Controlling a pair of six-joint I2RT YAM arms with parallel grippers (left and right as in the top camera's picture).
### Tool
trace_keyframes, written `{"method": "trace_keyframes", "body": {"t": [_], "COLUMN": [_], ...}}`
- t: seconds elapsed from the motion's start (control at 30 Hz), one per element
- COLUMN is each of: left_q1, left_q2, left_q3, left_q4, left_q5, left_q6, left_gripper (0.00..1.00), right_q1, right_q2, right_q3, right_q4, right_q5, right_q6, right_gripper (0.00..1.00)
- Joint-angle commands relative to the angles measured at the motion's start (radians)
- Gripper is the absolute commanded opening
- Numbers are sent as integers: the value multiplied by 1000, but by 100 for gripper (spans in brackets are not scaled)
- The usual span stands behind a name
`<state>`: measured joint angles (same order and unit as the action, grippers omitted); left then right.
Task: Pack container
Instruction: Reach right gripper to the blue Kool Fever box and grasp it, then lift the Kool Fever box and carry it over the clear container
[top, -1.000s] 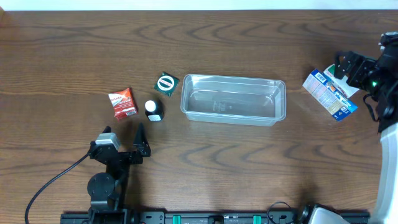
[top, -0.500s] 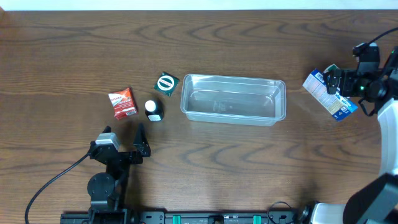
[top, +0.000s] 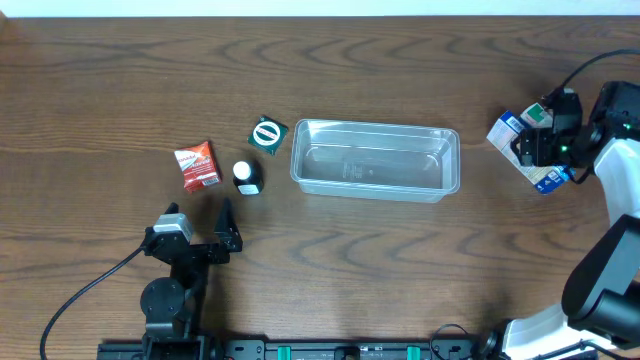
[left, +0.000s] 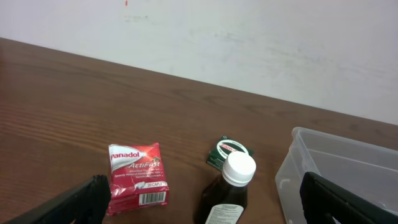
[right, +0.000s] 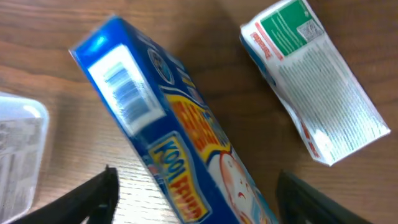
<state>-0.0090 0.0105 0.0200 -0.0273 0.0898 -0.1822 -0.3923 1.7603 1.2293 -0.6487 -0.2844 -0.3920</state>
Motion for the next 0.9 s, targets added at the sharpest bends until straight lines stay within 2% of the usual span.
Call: {"method": "trace_keyframes", "body": {"t": [0.0, 0.1, 0.2, 0.3, 0.37, 0.63, 0.8, 0.87], "left_q1": [4, 4, 4, 4, 4, 4, 4, 4], "left_q2": [-5, -5, -5, -5, -5, -5, -5, -5], "left_q3": [-16, -16, -16, -16, -16, -16, -16, -16], "left_q4": [-36, -36, -36, -36, -36, -36, -36, -36], "left_q5": [7, 7, 7, 7, 6, 7, 7, 7], "left_q6": [14, 14, 14, 14, 14, 14, 14, 14], "left_gripper": [98, 98, 98, 98, 98, 98, 98, 98], "right_q1": [5, 5, 5, 5, 5, 7, 26, 45], "right_q2": [6, 5, 5, 3, 3, -40, -159, -218], "right_q3": [16, 16, 16, 16, 16, 47, 140, 184], "right_q4": [-2, 4, 8, 10, 16, 9, 0, 0], "right_q5": [38, 38, 37, 27, 26, 21, -26, -72], "right_q6": [-5, -6, -6, 6, 32, 78, 71, 26], "right_gripper": [65, 47, 24, 13, 1, 1, 1, 1]}}
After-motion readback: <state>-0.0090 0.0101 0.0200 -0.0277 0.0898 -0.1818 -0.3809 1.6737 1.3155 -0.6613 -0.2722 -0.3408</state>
